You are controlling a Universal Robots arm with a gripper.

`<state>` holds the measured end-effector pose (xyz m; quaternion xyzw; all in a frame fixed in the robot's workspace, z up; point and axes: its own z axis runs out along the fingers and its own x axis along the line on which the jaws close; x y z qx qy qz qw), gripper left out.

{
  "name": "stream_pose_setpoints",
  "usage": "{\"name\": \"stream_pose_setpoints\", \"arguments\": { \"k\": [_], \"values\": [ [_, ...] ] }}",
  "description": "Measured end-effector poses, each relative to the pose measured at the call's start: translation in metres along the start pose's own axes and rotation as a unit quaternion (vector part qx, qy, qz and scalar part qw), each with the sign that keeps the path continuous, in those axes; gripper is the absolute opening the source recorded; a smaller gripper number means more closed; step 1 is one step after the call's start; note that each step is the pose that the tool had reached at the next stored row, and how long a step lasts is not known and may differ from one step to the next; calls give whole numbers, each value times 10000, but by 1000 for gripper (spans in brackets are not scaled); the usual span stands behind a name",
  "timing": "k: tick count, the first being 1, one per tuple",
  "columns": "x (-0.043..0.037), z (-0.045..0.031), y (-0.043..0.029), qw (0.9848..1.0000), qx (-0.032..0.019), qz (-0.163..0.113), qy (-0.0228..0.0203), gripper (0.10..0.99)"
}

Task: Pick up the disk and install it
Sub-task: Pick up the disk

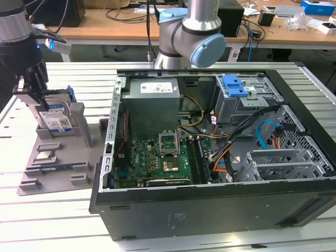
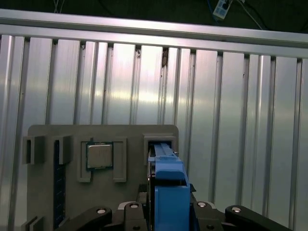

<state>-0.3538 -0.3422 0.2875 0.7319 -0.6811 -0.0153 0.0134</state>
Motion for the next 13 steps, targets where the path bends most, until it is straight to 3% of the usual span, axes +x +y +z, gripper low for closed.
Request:
{"name": "stream_pose_setpoints", "arguments": {
  "k": [13],
  "values": [
    [-45, -244, 8, 10000, 0, 0, -1, 369]
  ]
}}
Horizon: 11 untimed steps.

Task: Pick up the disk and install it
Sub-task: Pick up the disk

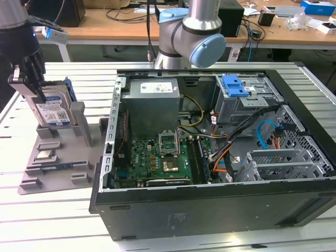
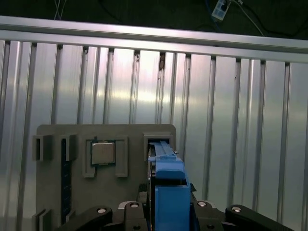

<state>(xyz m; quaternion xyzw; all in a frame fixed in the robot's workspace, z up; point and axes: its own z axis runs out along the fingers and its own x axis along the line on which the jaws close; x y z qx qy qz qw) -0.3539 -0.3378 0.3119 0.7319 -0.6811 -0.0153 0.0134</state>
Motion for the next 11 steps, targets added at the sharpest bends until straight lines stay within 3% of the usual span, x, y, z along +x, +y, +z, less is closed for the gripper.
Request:
{"name": "stream_pose_setpoints", "arguments": {
  "k": [11],
  "values": [
    [-48, -257, 7, 10000, 0, 0, 0, 369]
  ]
}}
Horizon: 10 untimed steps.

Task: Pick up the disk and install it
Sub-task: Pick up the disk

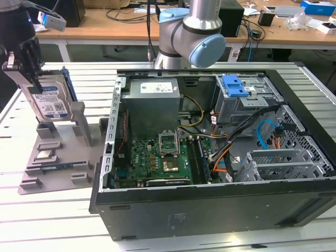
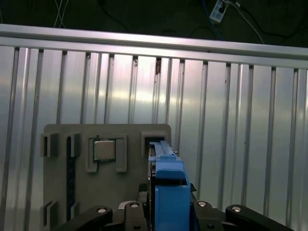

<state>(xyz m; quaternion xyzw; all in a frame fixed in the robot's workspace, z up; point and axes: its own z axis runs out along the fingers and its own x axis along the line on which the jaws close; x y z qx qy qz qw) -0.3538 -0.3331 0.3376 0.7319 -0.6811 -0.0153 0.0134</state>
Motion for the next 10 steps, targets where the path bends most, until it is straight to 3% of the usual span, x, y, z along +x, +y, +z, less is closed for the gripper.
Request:
{"name": "stream_pose_setpoints", "arguments": {
  "k": [10],
  "values": [
    [-35, -247, 8, 10000, 0, 0, 0, 369]
  ]
}}
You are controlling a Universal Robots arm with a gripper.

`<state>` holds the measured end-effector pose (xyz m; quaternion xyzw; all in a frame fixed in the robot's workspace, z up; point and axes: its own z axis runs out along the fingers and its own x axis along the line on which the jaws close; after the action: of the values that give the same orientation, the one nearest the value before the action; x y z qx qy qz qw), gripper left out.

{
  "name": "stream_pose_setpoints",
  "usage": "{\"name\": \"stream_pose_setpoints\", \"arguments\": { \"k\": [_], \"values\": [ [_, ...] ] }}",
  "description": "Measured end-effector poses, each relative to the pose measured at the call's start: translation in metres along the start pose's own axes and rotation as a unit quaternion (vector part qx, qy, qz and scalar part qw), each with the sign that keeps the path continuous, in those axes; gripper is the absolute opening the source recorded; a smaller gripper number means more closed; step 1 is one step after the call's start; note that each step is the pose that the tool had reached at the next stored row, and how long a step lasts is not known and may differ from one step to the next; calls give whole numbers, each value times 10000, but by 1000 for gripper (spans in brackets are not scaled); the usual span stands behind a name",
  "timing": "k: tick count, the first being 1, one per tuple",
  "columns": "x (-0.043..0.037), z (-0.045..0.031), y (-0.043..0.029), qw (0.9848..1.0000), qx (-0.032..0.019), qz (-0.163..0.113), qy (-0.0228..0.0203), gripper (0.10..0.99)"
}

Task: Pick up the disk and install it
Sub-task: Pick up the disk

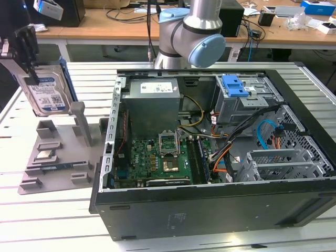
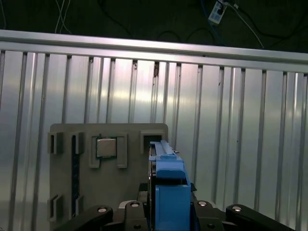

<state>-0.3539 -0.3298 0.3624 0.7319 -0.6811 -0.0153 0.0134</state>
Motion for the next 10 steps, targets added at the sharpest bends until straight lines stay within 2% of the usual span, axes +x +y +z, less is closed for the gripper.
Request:
{"name": "stream_pose_setpoints", "arguments": {
  "k": [4, 10],
  "values": [
    [-19, -151, 5, 10000, 0, 0, 0, 369],
    [-30, -278, 9, 10000, 0, 0, 1, 369]
  ]
}}
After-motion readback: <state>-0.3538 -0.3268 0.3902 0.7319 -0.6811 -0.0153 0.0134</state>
